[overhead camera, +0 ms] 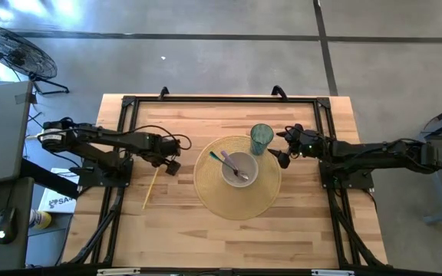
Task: Pick & Place Utensil
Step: Put the yellow straw into the green cup on the table placemat
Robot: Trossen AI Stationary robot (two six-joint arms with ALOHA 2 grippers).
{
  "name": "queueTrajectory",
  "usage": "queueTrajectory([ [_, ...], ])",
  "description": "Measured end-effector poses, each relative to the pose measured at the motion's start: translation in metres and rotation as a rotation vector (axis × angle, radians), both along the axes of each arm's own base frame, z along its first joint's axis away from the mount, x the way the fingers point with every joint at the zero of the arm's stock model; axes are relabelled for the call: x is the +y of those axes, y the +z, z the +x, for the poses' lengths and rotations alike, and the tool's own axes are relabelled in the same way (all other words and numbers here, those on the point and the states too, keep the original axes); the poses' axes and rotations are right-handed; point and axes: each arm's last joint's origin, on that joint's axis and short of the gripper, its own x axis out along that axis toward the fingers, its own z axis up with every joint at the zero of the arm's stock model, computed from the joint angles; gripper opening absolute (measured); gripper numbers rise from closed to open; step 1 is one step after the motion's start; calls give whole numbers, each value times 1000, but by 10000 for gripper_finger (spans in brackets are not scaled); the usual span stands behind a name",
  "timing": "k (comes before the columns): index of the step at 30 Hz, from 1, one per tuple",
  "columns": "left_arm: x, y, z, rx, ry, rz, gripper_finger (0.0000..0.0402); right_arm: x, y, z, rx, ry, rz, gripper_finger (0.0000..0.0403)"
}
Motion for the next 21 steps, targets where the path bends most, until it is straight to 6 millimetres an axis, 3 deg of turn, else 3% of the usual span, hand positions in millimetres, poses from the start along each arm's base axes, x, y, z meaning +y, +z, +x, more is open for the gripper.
queueTrajectory([
  [21, 0, 0, 1, -7, -3, -3, 98, 0, 0, 0, 0, 2, 0, 398],
])
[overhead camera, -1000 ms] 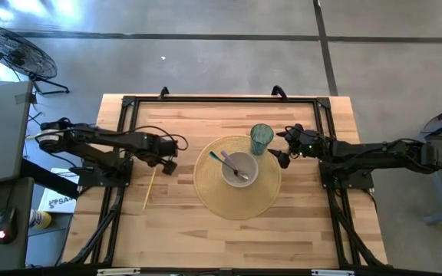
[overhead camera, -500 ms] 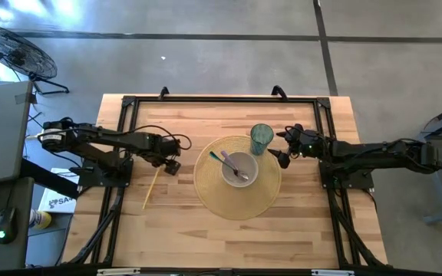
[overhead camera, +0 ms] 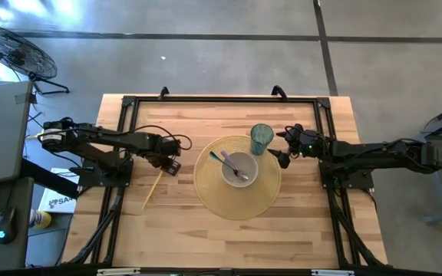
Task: Pick & Place Utensil
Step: Put the yellow straw into the green cup on the table placemat
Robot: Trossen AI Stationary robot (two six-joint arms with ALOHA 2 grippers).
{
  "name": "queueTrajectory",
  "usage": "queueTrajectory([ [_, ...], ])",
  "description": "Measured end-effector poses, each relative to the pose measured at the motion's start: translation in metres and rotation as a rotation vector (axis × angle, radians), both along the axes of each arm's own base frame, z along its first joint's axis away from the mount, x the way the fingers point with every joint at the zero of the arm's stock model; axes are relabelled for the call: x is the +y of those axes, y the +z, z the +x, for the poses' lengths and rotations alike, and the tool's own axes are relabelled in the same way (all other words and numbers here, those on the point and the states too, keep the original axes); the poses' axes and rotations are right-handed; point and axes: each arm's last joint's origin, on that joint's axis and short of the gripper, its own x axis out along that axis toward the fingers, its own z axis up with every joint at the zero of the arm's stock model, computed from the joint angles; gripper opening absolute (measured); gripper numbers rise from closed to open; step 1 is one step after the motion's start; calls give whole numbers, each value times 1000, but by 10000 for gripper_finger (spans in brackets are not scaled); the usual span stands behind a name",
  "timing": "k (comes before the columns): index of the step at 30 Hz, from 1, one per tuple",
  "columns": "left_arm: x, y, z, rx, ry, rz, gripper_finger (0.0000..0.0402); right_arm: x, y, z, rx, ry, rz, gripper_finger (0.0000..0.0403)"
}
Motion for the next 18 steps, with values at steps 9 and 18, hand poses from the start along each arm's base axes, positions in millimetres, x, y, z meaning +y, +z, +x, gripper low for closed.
queueTrajectory([
  [9, 0, -1, 1, 11, -26, 8, 84, 0, 0, 0, 0, 0, -1, 398],
  [18, 0, -14, 3, 96, -23, 4, 111, 0, 0, 0, 0, 0, -1, 398],
])
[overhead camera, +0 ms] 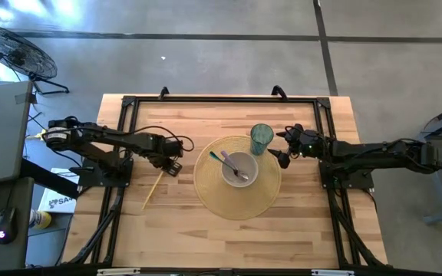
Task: Pick & Place Utensil
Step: Put the yellow straw into the green cup on the table placemat
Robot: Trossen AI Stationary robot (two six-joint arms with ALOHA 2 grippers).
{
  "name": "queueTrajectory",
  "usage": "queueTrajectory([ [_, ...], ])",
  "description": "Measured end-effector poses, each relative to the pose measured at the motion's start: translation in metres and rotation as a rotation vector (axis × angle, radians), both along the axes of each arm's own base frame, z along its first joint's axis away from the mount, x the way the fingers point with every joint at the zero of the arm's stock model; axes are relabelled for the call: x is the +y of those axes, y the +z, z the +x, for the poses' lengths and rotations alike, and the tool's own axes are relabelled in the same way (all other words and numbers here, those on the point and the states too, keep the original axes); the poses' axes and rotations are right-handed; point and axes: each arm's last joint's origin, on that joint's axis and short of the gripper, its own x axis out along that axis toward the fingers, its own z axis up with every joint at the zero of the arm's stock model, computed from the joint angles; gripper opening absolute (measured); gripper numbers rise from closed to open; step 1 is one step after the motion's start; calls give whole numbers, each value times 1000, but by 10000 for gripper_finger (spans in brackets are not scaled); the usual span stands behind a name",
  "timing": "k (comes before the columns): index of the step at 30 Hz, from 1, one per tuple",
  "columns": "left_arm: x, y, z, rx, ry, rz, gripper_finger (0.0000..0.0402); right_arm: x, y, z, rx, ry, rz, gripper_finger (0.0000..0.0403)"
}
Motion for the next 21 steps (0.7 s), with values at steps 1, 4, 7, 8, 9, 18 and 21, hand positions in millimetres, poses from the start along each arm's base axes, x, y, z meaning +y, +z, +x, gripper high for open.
queueTrajectory([
  [1, 0, 0, 0, -1, 2, 2, 109, 0, 0, 0, 0, 0, 0, 398],
  [4, 0, 0, 0, -1, 7, 4, 92, 0, 0, 0, 0, 0, 0, 398],
  [7, 0, 0, 0, -2, 9, 4, 62, 0, 0, 0, 0, 0, -1, 398],
  [8, 0, 0, 0, -4, 11, 3, 51, 0, 0, 0, -1, 0, -1, 398],
  [9, 0, 0, 0, -5, 12, 4, 39, 0, 0, 0, 0, 0, 0, 398],
  [18, 1, 15, 3, -27, 12, 29, 6, 0, 5, 1, -3, 4, -10, 398],
  [21, 1, 37, 10, -88, -14, 73, 2, 0, 14, 2, 8, 16, -31, 398],
])
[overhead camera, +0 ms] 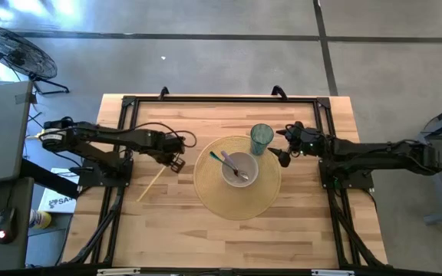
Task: Pick & Place Utensil
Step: Put the yellow straw into the green cup on the table placemat
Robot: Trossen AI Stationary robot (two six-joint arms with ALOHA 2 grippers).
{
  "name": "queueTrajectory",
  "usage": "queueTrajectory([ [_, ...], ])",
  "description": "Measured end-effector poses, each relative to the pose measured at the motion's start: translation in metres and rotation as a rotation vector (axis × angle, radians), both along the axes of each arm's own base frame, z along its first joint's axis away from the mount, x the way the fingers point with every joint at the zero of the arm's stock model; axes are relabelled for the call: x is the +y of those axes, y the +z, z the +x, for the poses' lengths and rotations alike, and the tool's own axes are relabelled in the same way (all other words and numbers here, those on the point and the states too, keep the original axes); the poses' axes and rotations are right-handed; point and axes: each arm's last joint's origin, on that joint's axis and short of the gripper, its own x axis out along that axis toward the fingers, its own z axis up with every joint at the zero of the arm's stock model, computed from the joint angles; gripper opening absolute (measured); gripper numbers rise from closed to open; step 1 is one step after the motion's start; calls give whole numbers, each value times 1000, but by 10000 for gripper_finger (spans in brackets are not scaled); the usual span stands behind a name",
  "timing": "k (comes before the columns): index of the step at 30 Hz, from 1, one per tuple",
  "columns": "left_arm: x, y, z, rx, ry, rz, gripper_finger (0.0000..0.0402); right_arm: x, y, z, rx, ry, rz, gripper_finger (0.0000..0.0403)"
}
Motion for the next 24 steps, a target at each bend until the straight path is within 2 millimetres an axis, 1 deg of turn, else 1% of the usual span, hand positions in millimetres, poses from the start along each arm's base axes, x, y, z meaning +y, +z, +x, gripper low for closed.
queueTrajectory([
  [4, -4, 31, 8, -106, -57, 65, 1, 1, 12, -1, -22, 15, -13, 398],
  [10, -11, 88, 27, -345, -155, 269, 1, 11, 31, -4, -118, 82, -47, 398],
  [15, -16, 142, 48, -597, -275, 413, 1, 20, 47, -5, -241, 133, -77, 398],
  [17, -19, 160, 58, -704, -322, 473, 1, 24, 52, -5, -285, 163, -85, 398],
  [21, -20, 189, 67, -876, -377, 581, 1, 33, 62, -4, -386, 197, -118, 398],
  [24, -20, 200, 73, -970, -388, 647, 1, 38, 72, -2, -488, 223, -131, 398],
])
